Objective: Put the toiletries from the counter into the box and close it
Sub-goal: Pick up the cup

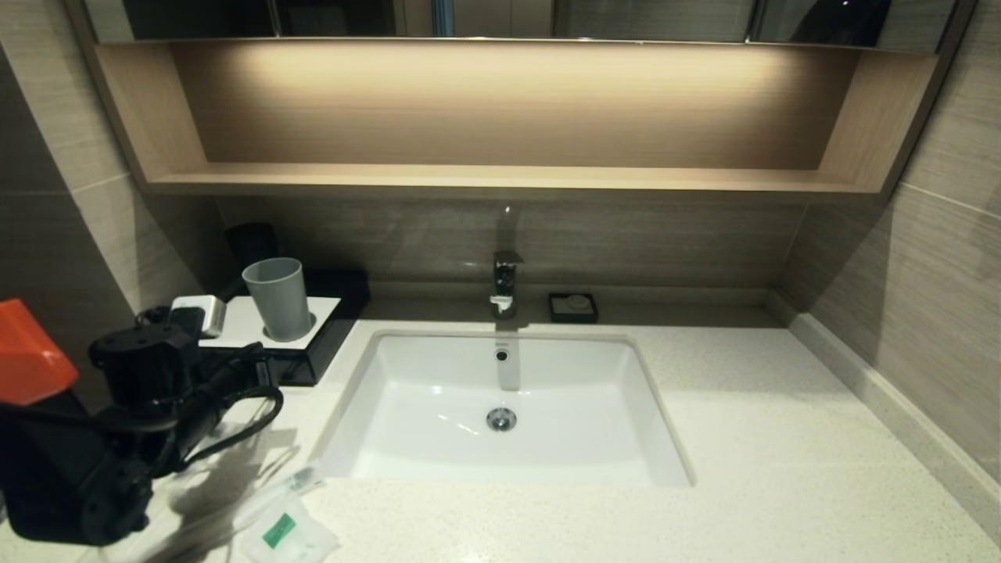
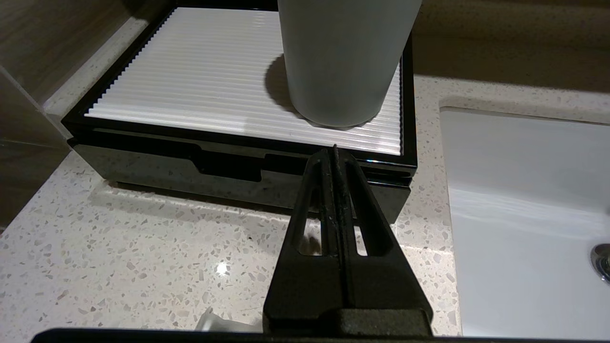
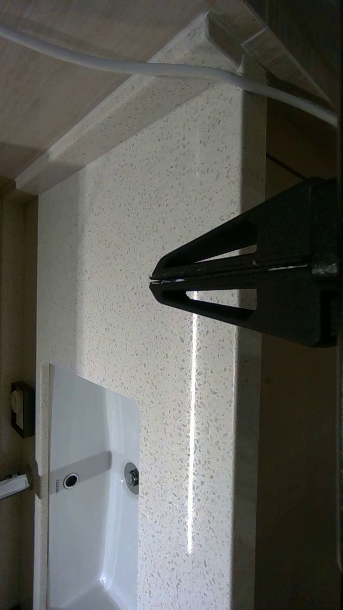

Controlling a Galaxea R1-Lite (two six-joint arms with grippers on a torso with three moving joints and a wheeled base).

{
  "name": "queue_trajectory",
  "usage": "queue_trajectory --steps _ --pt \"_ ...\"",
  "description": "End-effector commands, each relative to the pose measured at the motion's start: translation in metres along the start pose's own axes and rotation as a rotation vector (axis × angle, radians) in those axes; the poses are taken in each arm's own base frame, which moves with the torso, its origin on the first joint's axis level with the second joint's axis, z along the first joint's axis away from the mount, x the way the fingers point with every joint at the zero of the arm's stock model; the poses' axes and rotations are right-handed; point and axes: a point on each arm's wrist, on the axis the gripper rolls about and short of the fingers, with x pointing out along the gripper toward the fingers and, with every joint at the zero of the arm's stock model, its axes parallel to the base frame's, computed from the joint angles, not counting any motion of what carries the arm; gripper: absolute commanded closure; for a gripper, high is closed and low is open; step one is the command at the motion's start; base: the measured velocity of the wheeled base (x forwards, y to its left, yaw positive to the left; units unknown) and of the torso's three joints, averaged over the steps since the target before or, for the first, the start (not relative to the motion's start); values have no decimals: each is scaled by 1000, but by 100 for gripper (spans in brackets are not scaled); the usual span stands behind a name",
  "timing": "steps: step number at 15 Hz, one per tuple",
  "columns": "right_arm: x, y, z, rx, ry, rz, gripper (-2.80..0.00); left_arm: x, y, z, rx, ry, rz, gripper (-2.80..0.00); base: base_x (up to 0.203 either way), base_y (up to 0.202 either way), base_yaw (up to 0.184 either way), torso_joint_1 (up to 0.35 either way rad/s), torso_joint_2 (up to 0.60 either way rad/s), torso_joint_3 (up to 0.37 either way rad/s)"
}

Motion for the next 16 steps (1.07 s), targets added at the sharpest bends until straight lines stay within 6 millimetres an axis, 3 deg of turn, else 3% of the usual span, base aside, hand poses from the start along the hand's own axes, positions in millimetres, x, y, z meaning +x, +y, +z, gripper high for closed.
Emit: queue_trajectory --steps 1,3,4,16 --pt "0 0 0 0 0 0 0 1 0 -3 1 7 1 0 0 0 0 0 0 0" --pt "0 0 0 -1 0 0 0 1 0 -3 1 8 1 0 0 0 0 0 0 0" --pt "0 0 0 0 0 0 0 2 0 -3 0 5 1 -280 0 0 0 0 0 0" --pt "0 0 0 0 0 0 0 10 0 -1 -2 -3 6 -280 0 0 0 0 0 0"
